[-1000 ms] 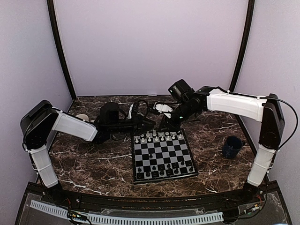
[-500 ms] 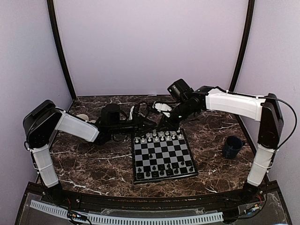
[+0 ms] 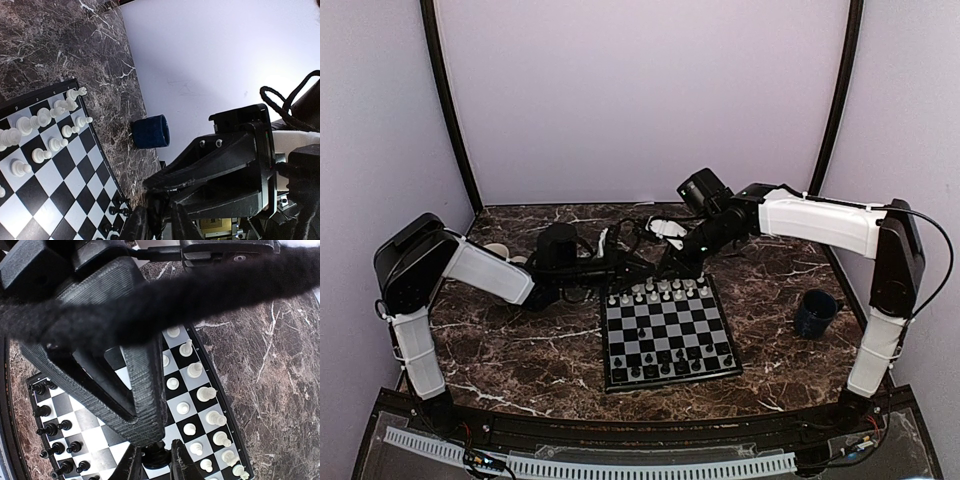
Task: Set up the chess pieces on the board
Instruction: Pass from the right arm to the left, then place the knight at b8.
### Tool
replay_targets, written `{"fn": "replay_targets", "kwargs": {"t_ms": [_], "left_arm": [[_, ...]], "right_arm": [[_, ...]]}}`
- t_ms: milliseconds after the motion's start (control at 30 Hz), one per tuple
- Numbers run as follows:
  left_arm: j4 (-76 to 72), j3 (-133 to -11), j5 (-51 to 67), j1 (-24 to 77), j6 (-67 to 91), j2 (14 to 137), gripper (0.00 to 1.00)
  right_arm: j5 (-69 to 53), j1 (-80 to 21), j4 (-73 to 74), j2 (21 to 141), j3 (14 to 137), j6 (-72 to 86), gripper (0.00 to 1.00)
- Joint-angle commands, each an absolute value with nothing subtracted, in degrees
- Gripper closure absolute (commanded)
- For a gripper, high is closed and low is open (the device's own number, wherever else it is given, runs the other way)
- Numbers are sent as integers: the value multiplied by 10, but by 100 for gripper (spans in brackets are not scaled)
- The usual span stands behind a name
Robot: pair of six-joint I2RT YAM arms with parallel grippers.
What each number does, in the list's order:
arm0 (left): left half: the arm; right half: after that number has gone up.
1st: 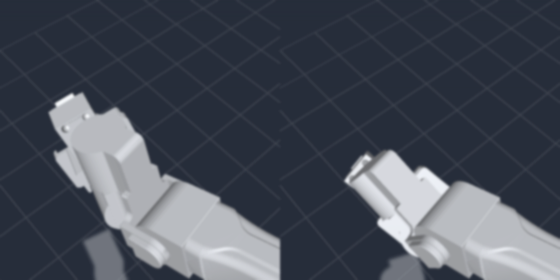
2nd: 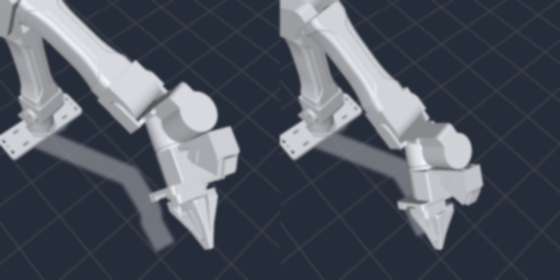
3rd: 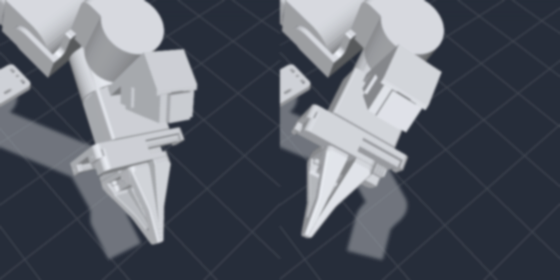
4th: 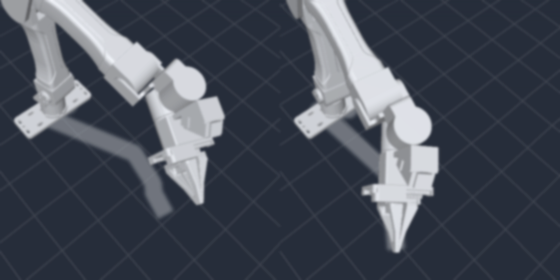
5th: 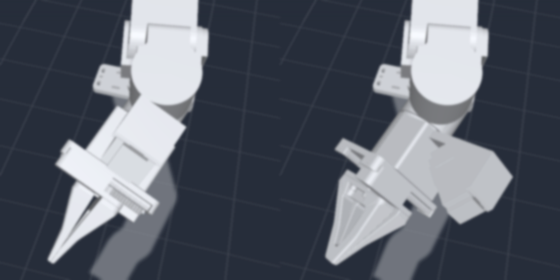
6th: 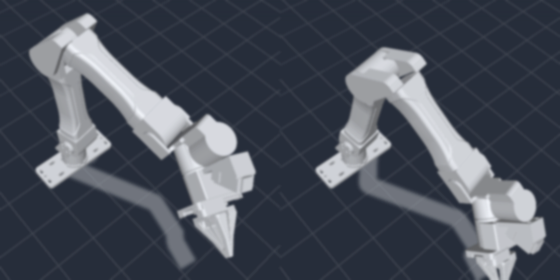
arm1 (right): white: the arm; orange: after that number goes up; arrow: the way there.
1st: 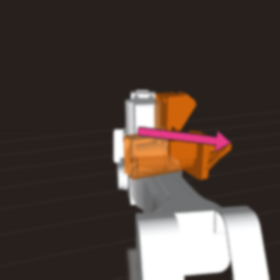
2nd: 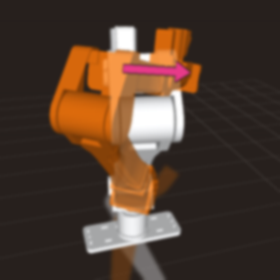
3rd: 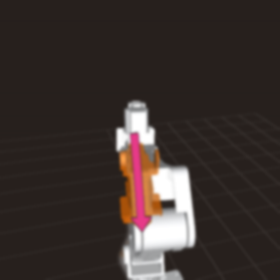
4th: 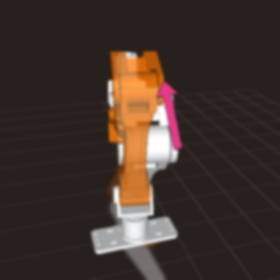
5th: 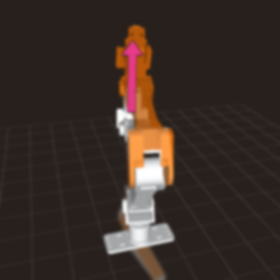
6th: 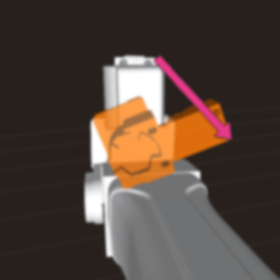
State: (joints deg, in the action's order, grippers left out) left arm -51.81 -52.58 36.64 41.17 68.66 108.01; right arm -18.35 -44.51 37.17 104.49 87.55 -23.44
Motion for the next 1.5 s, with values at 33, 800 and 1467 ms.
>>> {"fn": "replay_targets", "kwargs": {"t_ms": [33, 800, 1467], "left_arm": [[-547, -544, 382, 421, 693, 1082, 85], [-63, -755, 356, 445, 289, 1065, 98], [463, -1149, 101, 653, -173, 1207, 98]], "right_arm": [[-181, -446, 348, 1044, 879, -230, 80], [-295, -246, 384, 846, 699, -245, 48], [-268, -153, 279, 850, 595, -219, 48]]}}
